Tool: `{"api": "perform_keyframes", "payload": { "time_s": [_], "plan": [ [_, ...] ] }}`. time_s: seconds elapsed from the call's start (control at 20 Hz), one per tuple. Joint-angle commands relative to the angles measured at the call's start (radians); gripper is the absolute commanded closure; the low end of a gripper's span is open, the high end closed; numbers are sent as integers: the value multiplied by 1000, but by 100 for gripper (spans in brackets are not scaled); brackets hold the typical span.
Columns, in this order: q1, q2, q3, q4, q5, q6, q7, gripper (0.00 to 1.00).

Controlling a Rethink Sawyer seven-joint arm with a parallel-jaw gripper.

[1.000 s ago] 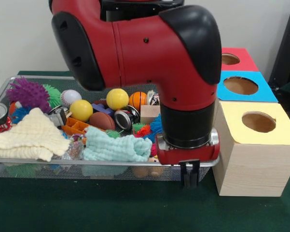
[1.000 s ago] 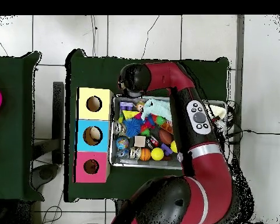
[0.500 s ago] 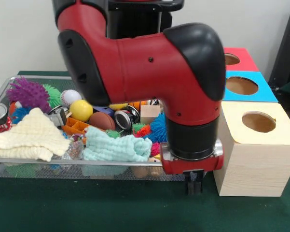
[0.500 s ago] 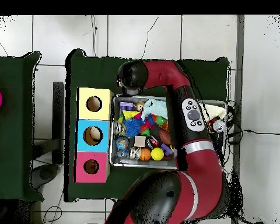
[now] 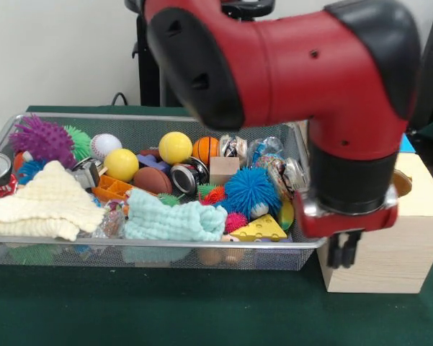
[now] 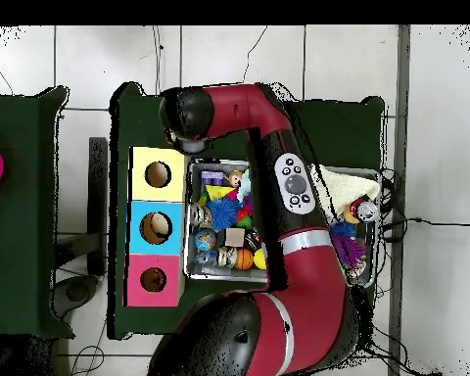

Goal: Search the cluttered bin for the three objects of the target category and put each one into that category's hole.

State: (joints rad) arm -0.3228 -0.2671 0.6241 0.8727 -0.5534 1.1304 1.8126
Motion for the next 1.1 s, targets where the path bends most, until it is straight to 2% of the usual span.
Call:
{"api": "perform_keyframes", "payload": {
  "time_s": [0.05, 0.15, 0.2, 0.35, 0.45, 0.75, 0.95, 1.1],
  "plan": [
    [3, -42, 57, -91, 31, 140, -256, 100],
    [8, -42, 44, -117, -19, 152, -353, 100],
    [5, -54, 42, -105, -30, 151, -398, 100],
    [5, -54, 46, -110, -33, 146, -426, 100],
    [10, -48, 53, -140, -35, 181, -460, 100],
    [-5, -87, 15, -84, -40, 211, -542, 100],
    [4, -95, -26, -85, -56, 274, -534, 100],
    [9, -102, -49, -45, -61, 279, -523, 100]
  ]
}}
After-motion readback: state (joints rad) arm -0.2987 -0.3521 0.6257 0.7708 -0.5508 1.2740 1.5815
